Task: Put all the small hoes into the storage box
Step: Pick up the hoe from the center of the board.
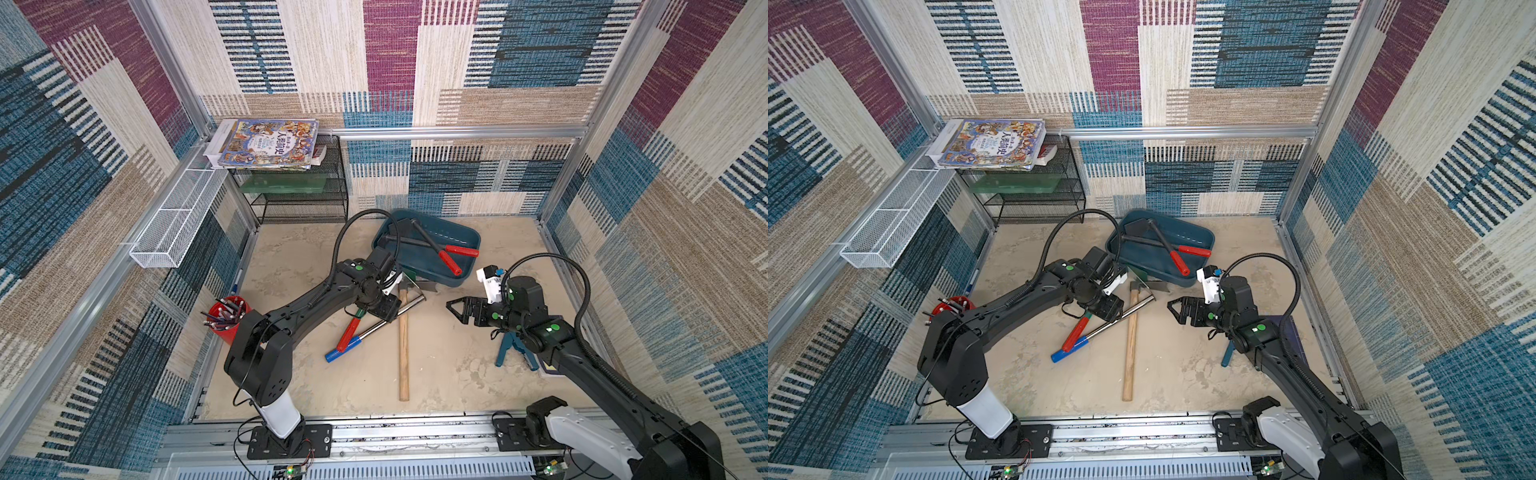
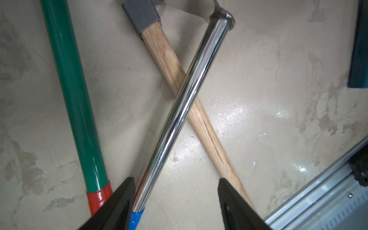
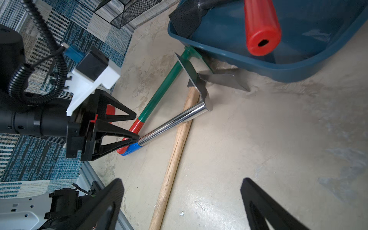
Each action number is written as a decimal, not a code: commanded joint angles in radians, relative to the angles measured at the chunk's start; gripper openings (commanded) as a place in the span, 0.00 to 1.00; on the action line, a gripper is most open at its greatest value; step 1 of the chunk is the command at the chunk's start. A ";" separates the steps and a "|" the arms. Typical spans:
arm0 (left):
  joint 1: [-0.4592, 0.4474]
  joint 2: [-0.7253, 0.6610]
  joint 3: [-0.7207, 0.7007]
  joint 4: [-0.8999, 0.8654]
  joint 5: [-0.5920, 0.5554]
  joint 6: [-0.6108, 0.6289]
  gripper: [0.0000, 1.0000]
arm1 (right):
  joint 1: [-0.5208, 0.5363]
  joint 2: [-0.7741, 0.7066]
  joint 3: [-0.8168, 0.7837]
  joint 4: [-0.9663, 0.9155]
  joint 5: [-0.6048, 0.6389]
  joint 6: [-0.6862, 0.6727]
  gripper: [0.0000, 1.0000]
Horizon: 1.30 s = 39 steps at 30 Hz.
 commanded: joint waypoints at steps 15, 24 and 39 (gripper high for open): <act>-0.011 0.117 -0.010 -0.041 -0.091 0.090 0.67 | 0.028 0.016 0.007 0.043 0.018 0.001 0.96; -0.022 0.185 0.024 -0.052 -0.117 0.090 0.65 | 0.029 0.014 -0.003 0.045 0.017 0.002 0.96; -0.025 0.276 0.057 -0.065 -0.178 0.079 0.57 | 0.030 0.008 -0.010 0.036 0.020 -0.014 0.96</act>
